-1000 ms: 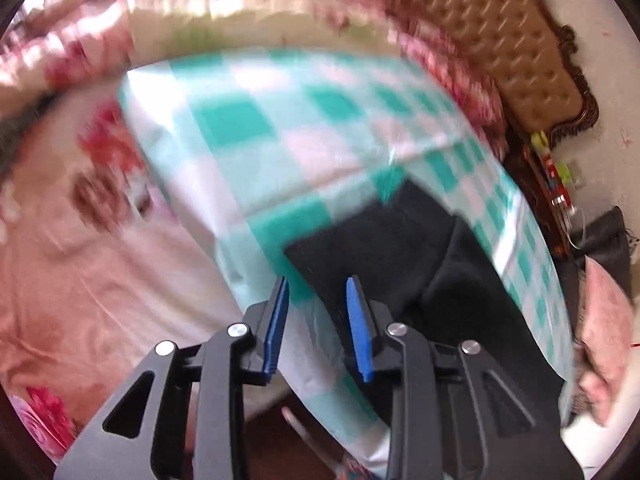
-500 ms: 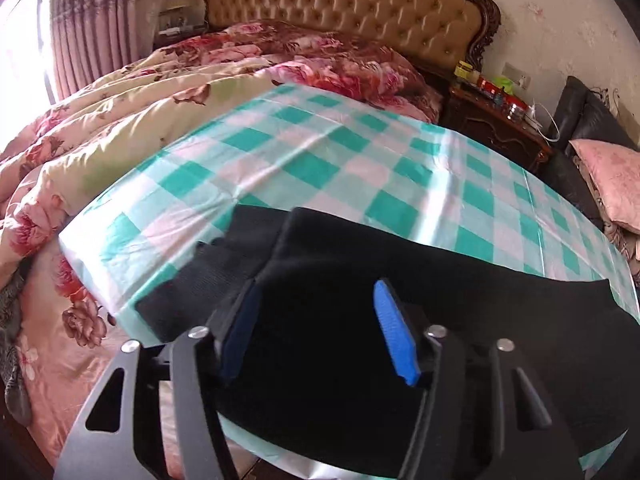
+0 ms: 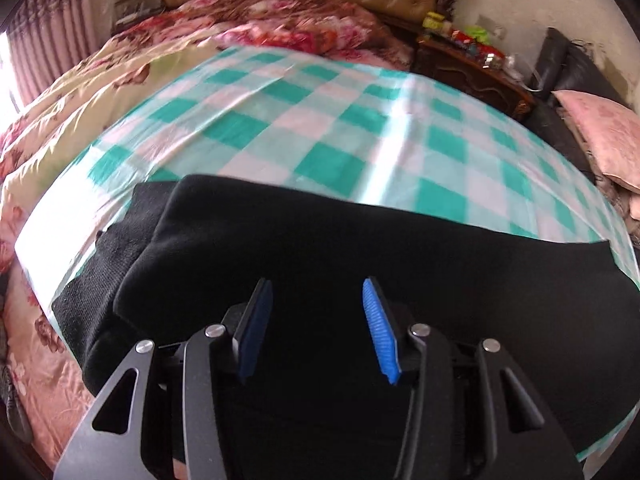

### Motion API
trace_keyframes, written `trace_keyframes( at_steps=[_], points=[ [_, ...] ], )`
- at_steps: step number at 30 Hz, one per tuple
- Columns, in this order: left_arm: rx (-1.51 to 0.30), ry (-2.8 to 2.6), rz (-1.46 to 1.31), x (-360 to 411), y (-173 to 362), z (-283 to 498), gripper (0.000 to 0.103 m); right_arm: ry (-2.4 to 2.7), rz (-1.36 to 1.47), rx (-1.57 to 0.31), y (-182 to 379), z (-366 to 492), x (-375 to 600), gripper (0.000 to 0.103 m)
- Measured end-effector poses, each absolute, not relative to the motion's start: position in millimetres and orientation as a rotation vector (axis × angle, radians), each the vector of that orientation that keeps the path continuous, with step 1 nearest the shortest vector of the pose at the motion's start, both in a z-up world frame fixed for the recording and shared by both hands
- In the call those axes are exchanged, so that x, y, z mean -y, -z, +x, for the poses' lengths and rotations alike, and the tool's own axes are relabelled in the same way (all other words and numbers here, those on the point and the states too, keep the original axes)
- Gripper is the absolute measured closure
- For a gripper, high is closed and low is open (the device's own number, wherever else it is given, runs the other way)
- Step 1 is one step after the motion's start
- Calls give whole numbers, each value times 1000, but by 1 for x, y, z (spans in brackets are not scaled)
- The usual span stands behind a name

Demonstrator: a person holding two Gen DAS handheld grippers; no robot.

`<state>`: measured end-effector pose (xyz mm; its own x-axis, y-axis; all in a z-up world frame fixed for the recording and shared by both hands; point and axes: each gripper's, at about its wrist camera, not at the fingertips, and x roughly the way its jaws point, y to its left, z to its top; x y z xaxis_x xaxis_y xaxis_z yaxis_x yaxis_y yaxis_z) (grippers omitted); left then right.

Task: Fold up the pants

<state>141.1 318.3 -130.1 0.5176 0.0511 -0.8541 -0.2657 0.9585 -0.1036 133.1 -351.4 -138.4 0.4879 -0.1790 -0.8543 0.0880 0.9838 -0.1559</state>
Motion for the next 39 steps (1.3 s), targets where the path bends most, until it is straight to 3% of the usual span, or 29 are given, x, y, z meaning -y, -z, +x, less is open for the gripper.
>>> trace_keyframes(
  at_steps=[13, 19, 26, 27, 29, 30, 33, 37, 39],
  points=[
    [-1016, -163, -263, -343, 149, 189, 56, 318, -176, -1045, 147, 120, 338, 75],
    [-834, -293, -500, -413, 110, 134, 54, 309, -199, -1005, 141, 115, 333, 75],
    [-733, -338, -622, -465, 100, 74, 61, 335, -59, -925, 91, 111, 316, 73],
    [-742, -300, -607, -460, 101, 75, 61, 306, -60, -912, 83, 113, 304, 71],
    [-808, -270, -526, -445, 109, 86, 61, 206, -114, -862, 64, 117, 261, 42],
    [-863, -327, -461, -440, 117, 94, 60, 138, -149, -813, 53, 118, 233, 19],
    [-886, -400, -453, -445, 132, 97, 48, -94, -221, -751, 36, 118, 156, 17],
    [-801, -462, -427, -451, 125, 88, 47, -418, -227, -765, 38, 125, 40, 15],
    [-744, -484, -392, -450, 116, 77, 36, -485, -246, -777, 48, 129, -4, 15]
  ],
)
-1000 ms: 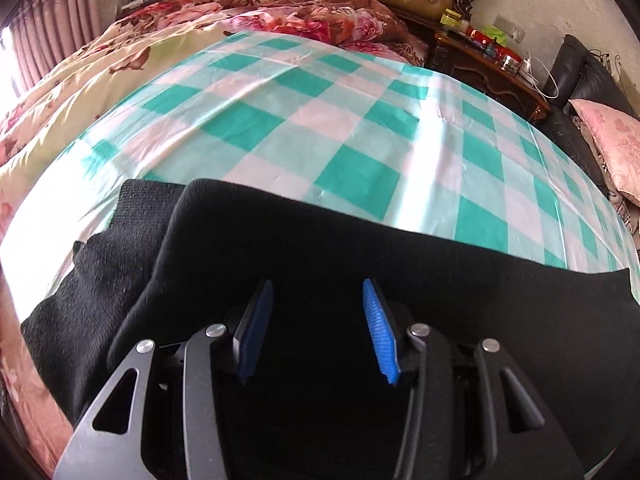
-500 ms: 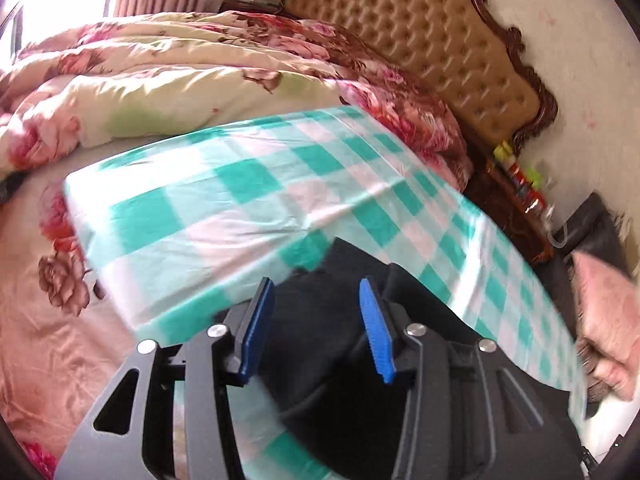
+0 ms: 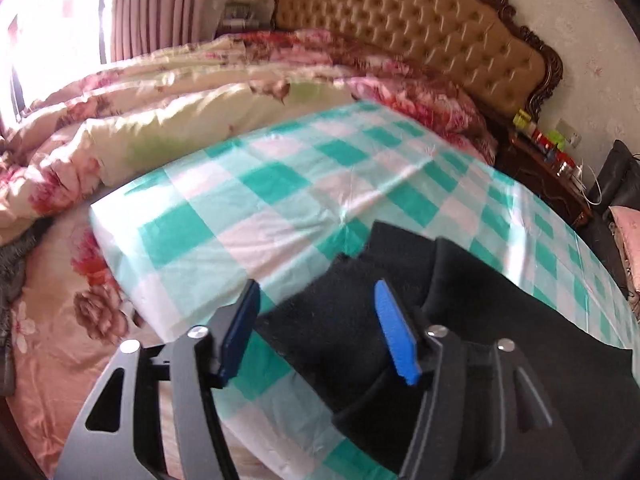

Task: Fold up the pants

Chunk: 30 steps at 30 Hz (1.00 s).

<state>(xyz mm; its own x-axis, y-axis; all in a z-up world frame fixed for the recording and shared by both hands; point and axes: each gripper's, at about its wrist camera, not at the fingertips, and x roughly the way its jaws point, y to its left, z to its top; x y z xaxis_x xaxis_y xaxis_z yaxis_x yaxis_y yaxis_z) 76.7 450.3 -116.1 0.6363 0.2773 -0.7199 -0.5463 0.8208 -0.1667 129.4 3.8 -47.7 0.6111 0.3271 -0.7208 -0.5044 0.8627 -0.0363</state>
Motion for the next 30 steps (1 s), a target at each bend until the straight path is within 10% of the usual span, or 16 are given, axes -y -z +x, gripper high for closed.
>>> trace_keyframes(
  at_steps=[10, 16, 20, 26, 30],
  points=[
    [-810, -324, -614, -457, 121, 36, 31, -631, -269, -957, 118, 154, -144, 14],
    [-830, -245, -744, -466, 138, 47, 58, -566, -303, -1041, 150, 161, -152, 16],
    [-837, -258, -663, -464, 131, 59, 98, -535, -364, -1036, 162, 158, -157, 16],
    [-816, -278, -549, -455, 117, 65, 97, -527, -368, -1028, 164, 158, -159, 12],
    [-818, -308, -690, -475, 140, 54, 57, -527, -366, -1025, 165, 158, -160, 10]
  ],
)
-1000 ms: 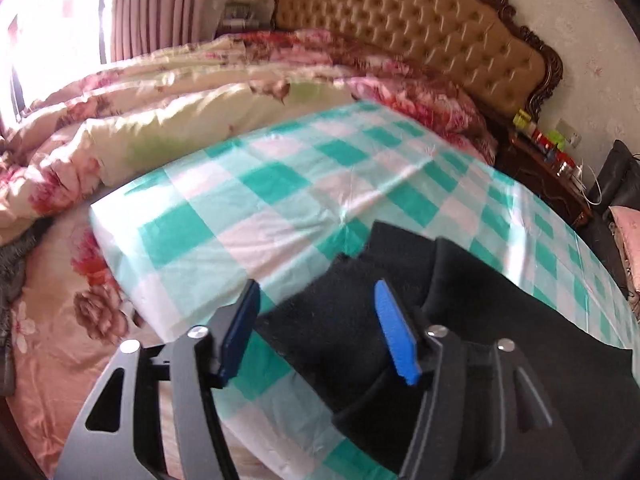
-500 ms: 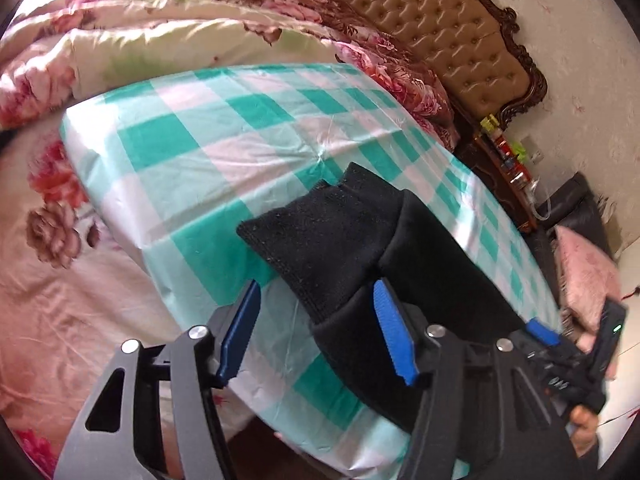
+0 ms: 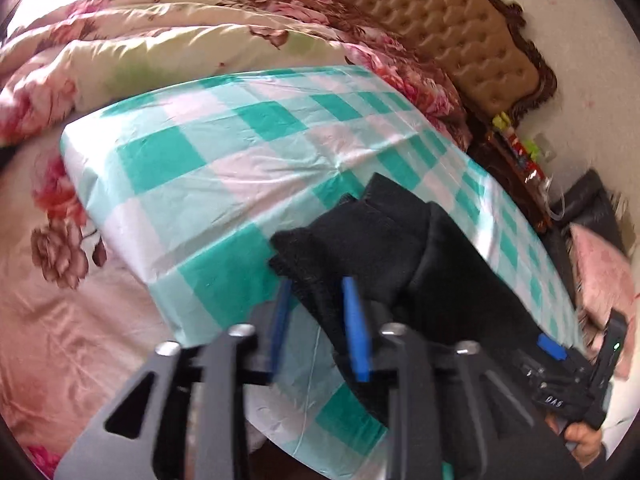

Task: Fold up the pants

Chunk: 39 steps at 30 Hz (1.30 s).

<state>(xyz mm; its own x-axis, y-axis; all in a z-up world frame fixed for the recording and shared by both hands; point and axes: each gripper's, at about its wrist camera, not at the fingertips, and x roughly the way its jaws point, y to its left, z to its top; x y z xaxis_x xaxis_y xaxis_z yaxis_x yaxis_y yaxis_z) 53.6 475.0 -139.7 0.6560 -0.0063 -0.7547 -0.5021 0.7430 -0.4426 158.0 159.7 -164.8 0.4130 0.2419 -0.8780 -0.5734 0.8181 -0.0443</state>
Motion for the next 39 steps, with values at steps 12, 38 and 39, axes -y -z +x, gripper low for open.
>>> trace_keyframes(
  at_steps=[12, 38, 39],
  points=[
    [-680, -107, -1132, -508, 176, 34, 49, -519, -354, -991, 158, 161, -160, 22],
    [-782, -117, -1184, -516, 182, 70, 69, -654, -405, -970, 169, 180, -259, 48],
    [-782, -117, -1185, -517, 182, 70, 69, -654, -404, -970, 170, 179, -258, 47]
  ],
)
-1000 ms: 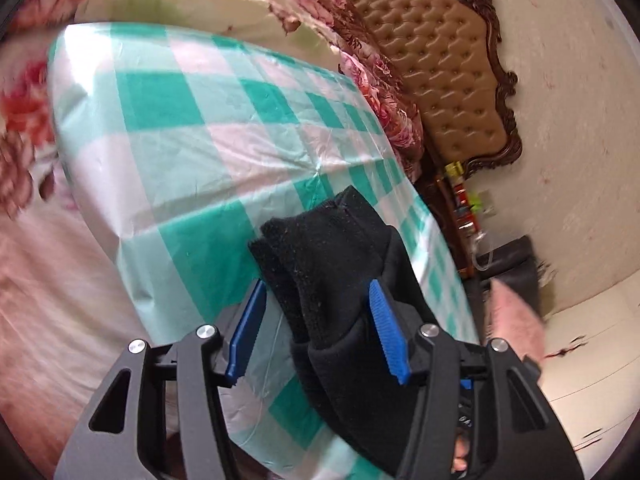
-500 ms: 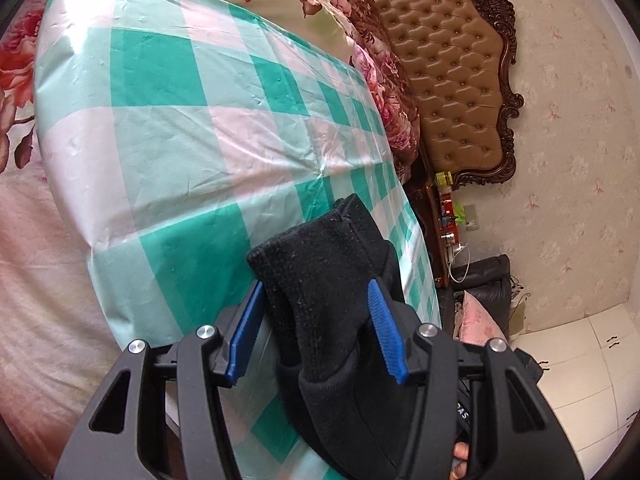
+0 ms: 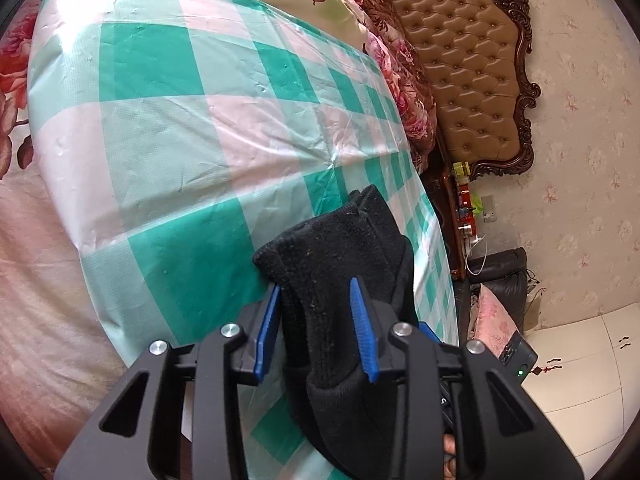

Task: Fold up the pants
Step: 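Lift the held cuff slightly with the left tool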

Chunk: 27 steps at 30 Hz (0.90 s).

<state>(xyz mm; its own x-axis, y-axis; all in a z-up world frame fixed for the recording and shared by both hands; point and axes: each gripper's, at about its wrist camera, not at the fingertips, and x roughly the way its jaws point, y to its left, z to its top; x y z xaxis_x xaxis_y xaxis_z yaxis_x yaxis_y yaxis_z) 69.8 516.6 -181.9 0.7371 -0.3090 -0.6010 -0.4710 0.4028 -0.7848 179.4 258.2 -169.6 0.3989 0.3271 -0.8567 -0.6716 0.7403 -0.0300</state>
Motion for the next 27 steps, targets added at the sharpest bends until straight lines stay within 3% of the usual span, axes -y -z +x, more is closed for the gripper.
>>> trace_keyframes(
  at_steps=[4, 9, 14, 21, 27],
  points=[
    [-778, -110, -1204, -518, 185, 71, 64, -653, -405, -970, 170, 180, -259, 47],
    [-786, -105, -1225, -521, 193, 75, 84, -656, -401, -976, 170, 181, -258, 47],
    [-759, -106, -1181, -517, 183, 70, 89, -691, -351, -1011, 163, 184, -249, 47],
    [-744, -170, -717, -461, 95, 72, 92, -732, -76, -1135, 122, 185, -174, 47],
    [-679, -169, -66, -314, 28, 73, 92, -685, 202, -1237, 115, 181, -77, 46]
  ],
)
